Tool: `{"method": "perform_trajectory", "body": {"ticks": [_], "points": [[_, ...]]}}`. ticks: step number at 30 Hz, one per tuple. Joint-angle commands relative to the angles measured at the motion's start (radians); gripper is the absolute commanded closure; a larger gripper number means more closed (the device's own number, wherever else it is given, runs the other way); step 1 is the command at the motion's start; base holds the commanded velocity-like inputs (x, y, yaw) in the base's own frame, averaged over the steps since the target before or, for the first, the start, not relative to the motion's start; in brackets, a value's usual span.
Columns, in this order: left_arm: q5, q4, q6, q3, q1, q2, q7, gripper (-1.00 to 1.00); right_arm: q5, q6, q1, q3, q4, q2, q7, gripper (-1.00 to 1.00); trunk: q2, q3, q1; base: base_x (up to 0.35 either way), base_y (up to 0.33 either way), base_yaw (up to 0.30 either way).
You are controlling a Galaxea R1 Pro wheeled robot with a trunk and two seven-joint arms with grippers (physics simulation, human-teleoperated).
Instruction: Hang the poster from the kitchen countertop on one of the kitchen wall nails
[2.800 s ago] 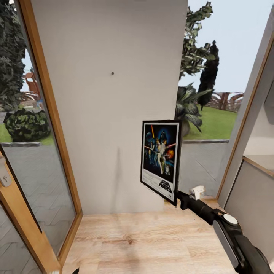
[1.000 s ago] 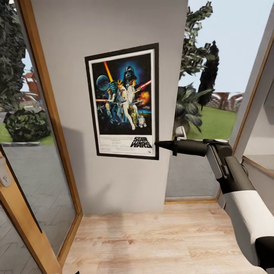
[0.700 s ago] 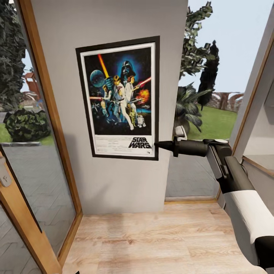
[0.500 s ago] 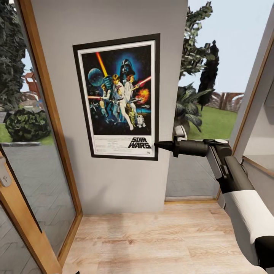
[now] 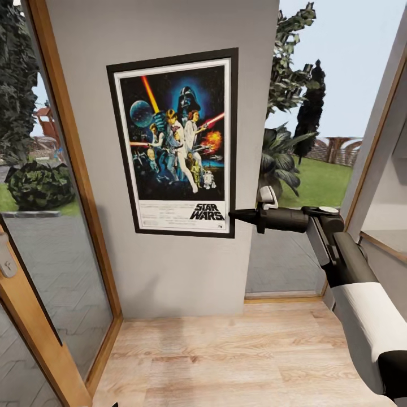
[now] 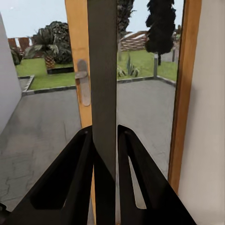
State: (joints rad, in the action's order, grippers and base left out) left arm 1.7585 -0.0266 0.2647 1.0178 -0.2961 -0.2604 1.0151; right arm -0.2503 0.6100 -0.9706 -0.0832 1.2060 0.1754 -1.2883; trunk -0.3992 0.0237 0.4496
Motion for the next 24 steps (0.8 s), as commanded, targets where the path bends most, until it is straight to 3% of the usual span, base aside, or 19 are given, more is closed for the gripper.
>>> {"method": "perform_trajectory", "body": {"ticks": [1,24], "points": [[0.007,-0.001,0.005,0.008,0.0,0.0,0.0,-1.0,-0.009,0.011,0.0,-0.002,0.0,0.001,0.001,1.0,-0.001,0.0,0.0,0.0,0.0,0.0],[0.007,0.0,0.005,0.007,0.0,0.0,0.0,-1.0,-0.01,0.008,0.0,0.0,0.0,0.001,0.004,1.0,-0.001,0.0,0.0,0.03,0.0,0.0]]}}
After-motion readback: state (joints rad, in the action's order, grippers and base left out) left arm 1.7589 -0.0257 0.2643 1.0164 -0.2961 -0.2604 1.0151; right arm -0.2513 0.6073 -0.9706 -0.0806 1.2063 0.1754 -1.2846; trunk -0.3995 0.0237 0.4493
